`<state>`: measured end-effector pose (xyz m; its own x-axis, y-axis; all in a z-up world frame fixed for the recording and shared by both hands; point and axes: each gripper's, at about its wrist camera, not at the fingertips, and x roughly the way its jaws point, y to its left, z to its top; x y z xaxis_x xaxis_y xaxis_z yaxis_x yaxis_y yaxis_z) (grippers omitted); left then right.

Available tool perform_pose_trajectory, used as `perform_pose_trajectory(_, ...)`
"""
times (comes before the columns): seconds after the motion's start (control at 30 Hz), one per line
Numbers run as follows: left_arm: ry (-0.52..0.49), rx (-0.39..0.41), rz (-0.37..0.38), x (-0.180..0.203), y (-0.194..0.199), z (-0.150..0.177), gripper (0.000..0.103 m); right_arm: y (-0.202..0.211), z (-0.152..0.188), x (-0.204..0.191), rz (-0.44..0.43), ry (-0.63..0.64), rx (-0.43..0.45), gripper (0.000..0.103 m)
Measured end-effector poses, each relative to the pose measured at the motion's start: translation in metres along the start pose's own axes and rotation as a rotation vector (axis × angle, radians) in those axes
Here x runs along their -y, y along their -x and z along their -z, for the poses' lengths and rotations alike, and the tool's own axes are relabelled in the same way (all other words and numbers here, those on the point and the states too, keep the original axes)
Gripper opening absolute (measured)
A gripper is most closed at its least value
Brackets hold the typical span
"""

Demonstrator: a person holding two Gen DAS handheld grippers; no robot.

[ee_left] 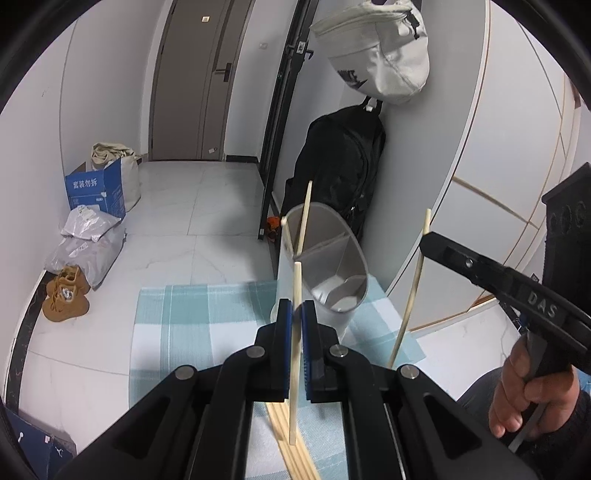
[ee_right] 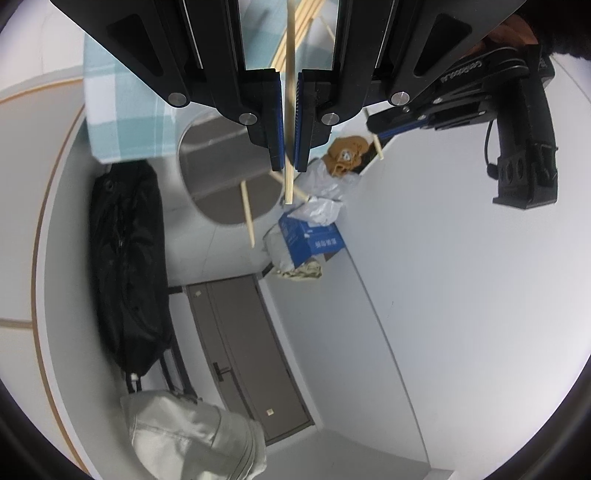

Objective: Organize utensils
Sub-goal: 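Carry the chopstick in the left gripper over the utensil holder and lower it in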

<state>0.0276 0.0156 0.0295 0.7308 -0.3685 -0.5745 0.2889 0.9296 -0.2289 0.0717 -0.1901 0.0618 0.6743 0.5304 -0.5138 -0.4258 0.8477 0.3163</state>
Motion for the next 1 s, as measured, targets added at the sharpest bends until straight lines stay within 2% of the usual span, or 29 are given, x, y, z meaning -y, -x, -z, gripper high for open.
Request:
perform_pose_trajectory(0.17, -0.029, 0.036, 0.0, 0.009, 0.008, -0.025, 0.001, 0.003, -0.031, 0.005, 0.001, 0.012, 0.044, 0.004)
perform_pose_trajectory(0.37, -0.015, 0.083, 0.014, 0.012, 0.015, -0.066, 0.001, 0.003, -0.07, 0.009, -0.006, -0.003, 0.085, 0.004)
perform_pose_trajectory(0.63, -0.015, 0.15, 0.019, 0.018, 0.009, -0.113, 0.001, -0.008, -0.125, 0.014, 0.014, 0.013, 0.131, 0.004)
perform_pose_trajectory(0.77, -0.009, 0.174, 0.027, 0.018, -0.002, -0.129, 0.001, -0.022, -0.141, 0.02, 0.033, 0.028, 0.138, 0.004)
perform_pose_trajectory(1.0, -0.008, 0.177, 0.03, 0.014, -0.034, -0.136, 0.001, -0.052, -0.153, 0.043, 0.032, -0.015, 0.135, 0.004)
